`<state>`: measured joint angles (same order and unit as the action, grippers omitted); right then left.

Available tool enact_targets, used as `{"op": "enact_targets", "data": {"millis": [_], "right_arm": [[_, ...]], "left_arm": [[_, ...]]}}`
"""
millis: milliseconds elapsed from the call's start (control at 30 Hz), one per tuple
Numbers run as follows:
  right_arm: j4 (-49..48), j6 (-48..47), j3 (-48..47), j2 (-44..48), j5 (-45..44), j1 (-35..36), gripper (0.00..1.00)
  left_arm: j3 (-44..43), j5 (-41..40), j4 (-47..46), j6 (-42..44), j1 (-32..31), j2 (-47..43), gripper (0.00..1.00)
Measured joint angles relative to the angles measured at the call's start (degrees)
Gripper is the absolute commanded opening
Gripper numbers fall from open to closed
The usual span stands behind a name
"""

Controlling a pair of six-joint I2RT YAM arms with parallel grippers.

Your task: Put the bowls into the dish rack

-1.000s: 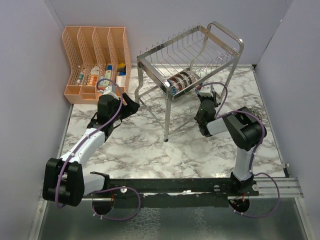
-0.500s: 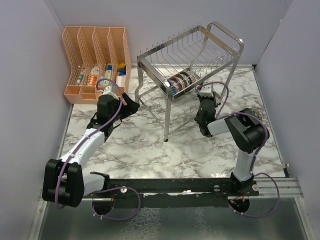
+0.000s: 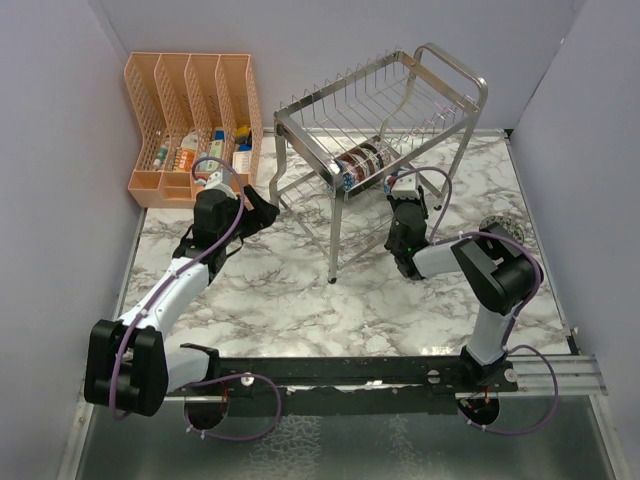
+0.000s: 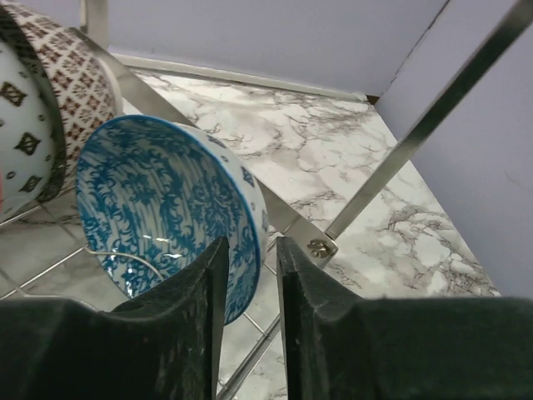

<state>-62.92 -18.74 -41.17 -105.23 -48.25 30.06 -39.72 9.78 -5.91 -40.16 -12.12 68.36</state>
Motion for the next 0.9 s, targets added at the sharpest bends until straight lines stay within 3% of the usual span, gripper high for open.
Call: {"op": "enact_targets", "data": {"millis": [167,400,700,900], "right_arm": [[-0.11,-1.95,0.00,-0.31,-0.11,1.88,0.43],[-1.31,-3.87,0.00,-0.39,-1.64,2.29,0.78],[4.90,-1.77,-0.31,3.82,-2.84,2.29,0.84],[23.54,8.76,-3.78,10.60,-1.49,2.29,0.86]], "left_arm": [[0.00,0.00,0.00,0.02,0.00,-0.50,0.76],[0.00,0.00,0.00,0.00,0.00,-0.96,0.76],[0.00,0.00,0.00,0.00,0.00,-0.96,0.76],[0.00,0.00,0.00,0.00,0.00,-0.96,0.76]]}}
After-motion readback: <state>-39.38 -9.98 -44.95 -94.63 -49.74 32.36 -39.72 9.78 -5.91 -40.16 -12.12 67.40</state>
